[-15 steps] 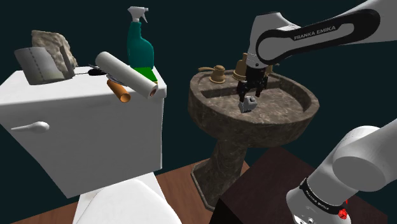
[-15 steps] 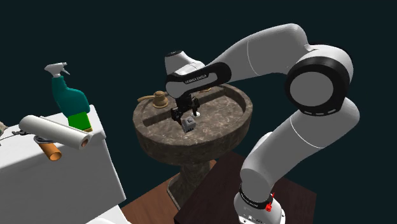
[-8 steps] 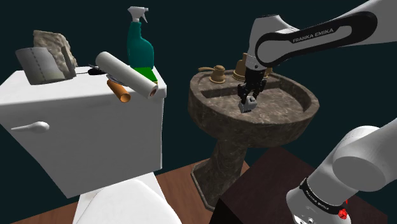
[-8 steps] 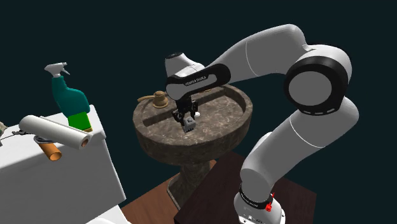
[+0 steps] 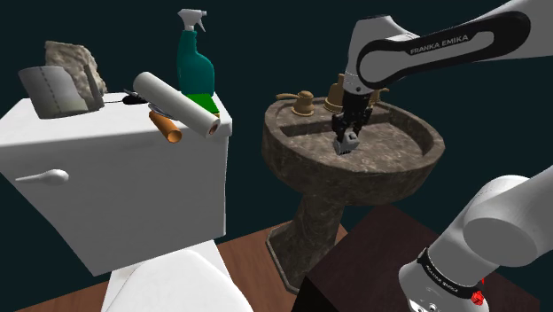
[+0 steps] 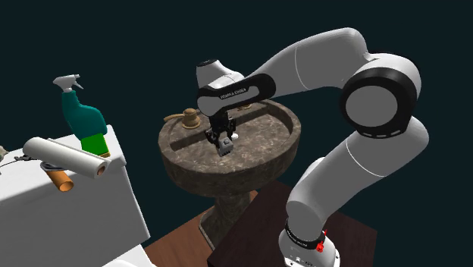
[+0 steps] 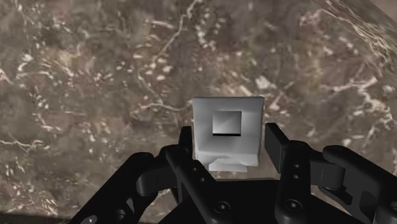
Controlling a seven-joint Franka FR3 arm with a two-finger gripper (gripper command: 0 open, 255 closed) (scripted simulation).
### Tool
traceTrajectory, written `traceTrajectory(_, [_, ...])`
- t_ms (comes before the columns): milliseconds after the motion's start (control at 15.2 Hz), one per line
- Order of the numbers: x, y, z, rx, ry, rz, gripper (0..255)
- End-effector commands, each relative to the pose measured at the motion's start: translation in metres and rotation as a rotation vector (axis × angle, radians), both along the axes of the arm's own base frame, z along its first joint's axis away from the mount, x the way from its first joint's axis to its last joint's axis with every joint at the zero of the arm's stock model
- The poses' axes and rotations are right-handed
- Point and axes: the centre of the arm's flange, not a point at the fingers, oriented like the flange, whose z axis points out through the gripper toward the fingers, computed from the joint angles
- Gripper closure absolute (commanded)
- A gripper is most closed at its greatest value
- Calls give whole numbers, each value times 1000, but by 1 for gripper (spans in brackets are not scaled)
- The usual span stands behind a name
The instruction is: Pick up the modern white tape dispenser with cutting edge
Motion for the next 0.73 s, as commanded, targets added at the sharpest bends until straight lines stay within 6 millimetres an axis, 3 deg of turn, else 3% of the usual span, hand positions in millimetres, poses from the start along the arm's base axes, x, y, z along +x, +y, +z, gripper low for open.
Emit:
traceTrajectory(0, [0,0,9,0,0,0,255])
traceTrajectory(660, [0,0,62,0,0,0,255])
